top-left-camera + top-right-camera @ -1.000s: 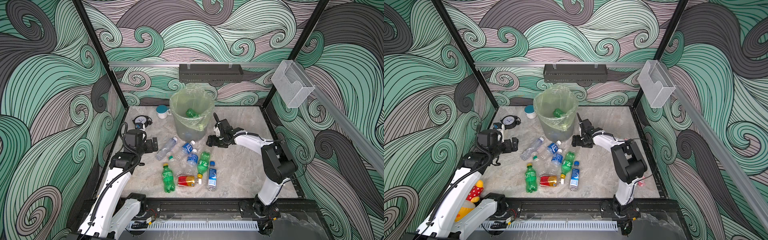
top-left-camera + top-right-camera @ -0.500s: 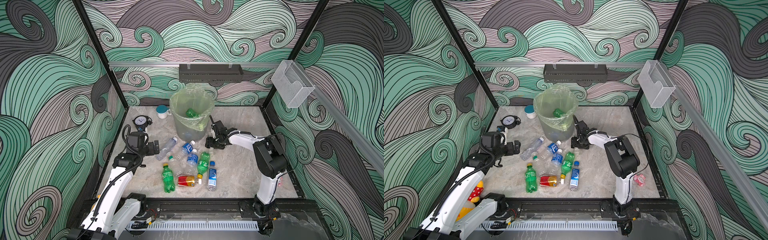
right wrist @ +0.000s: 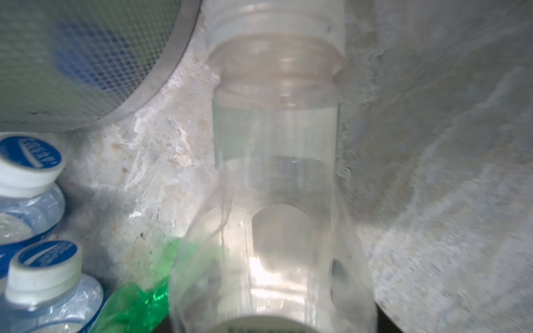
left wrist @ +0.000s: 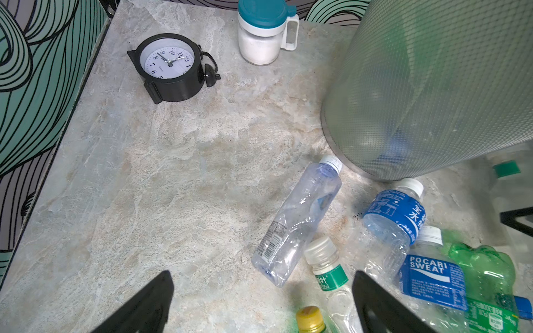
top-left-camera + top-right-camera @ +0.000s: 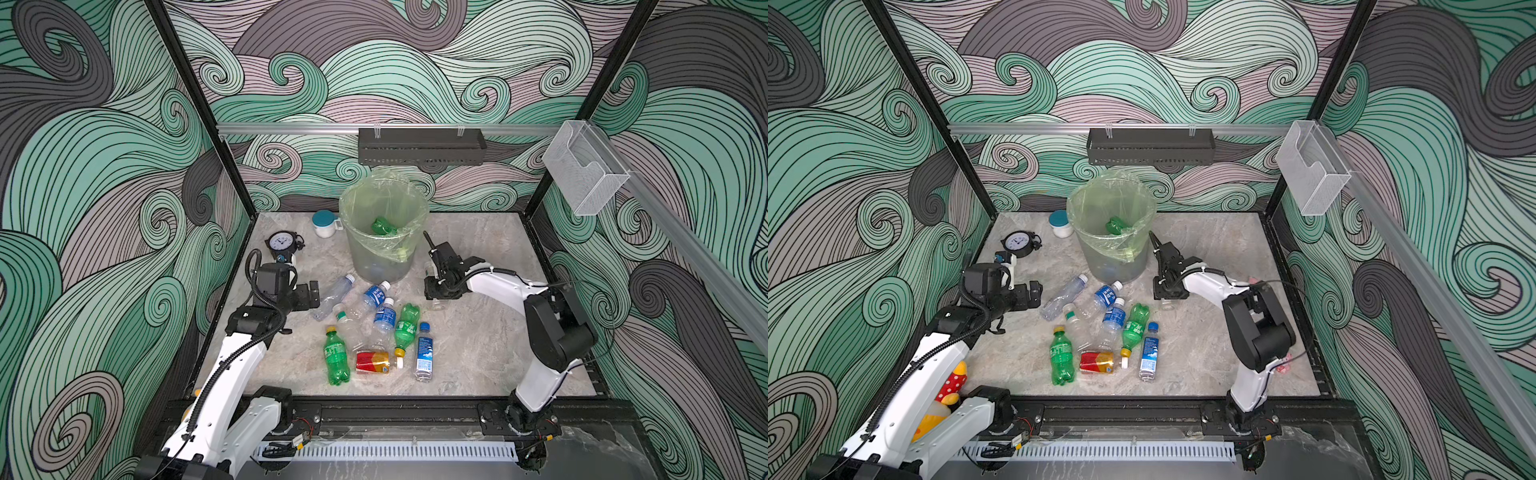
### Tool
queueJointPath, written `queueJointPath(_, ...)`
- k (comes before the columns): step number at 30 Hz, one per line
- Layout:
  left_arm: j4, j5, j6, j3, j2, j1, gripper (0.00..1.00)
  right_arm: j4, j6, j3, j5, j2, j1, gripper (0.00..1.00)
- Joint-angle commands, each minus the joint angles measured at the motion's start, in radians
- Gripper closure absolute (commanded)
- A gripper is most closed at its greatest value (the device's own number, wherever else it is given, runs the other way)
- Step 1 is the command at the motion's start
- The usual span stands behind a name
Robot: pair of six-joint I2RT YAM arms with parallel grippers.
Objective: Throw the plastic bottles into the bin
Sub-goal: 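Carry the green-labelled bottle with the right gripper over the bin and release, then lower the left gripper and grasp the clear white-capped water bottle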
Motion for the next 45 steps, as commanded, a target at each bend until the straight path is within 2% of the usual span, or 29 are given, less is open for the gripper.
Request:
queueJointPath(1, 0.010, 0.009, -0.002, 0.017, 0.008, 0.007, 0.01, -0.077, -0.069, -0.025, 0.086, -0.100, 0.000, 0.55)
queueJointPath(4, 0.003, -0.006, 0.001, 0.016, 0.015, 0.007, 0.01, -0.090, -0.077, -0.047, 0.020, -0.198, -0.020, 0.63)
queueJointPath(9, -0.011, -0.041, 0.003, 0.023, 0.027, 0.007, 0.01, -0.155, -0.156, 0.049, -0.065, -0.352, -0.018, 0.65)
queueJointPath(13, -0.008, -0.038, -0.005, 0.026, 0.026, 0.007, 0.01, -0.214, -0.239, 0.293, -0.184, -0.350, -0.018, 0.66)
queueJointPath(17, 0.025, -0.053, -0.010, 0.013, 0.040, 0.007, 0.01, -0.229, -0.264, 0.669, -0.332, -0.171, -0.011, 0.64)
queueJointPath(18, 0.034, -0.062, -0.014, 0.008, 0.049, 0.007, 0.01, -0.216, -0.260, 0.744, -0.347, -0.121, -0.008, 0.59)
queueJointPath(20, 0.046, -0.051, -0.022, 0.013, 0.081, 0.007, 0.01, -0.229, -0.255, 0.919, -0.356, -0.002, 0.001, 0.23)
queueJointPath(23, 0.069, -0.027, -0.038, 0.019, 0.125, 0.007, 0.01, -0.249, -0.246, 1.062, -0.325, 0.102, 0.005, 0.02)
queueJointPath(24, 0.072, -0.018, -0.041, 0.023, 0.136, 0.007, 0.01, -0.249, -0.248, 1.071, -0.321, 0.105, 0.005, 0.01)
queueJointPath(28, 0.065, 0.002, -0.041, 0.044, 0.170, 0.007, 0.01, -0.224, -0.276, 0.984, -0.282, 0.026, 0.005, 0.01)
queueJointPath(38, 0.117, 0.059, -0.020, 0.056, 0.257, 0.007, 0.01, -0.048, -0.250, 0.455, -0.186, -0.333, -0.029, 0.01)
queueJointPath(45, 0.085, 0.135, 0.051, 0.137, 0.405, 0.006, 0.04, -0.029, -0.200, 0.233, -0.189, -0.437, -0.113, 0.01)
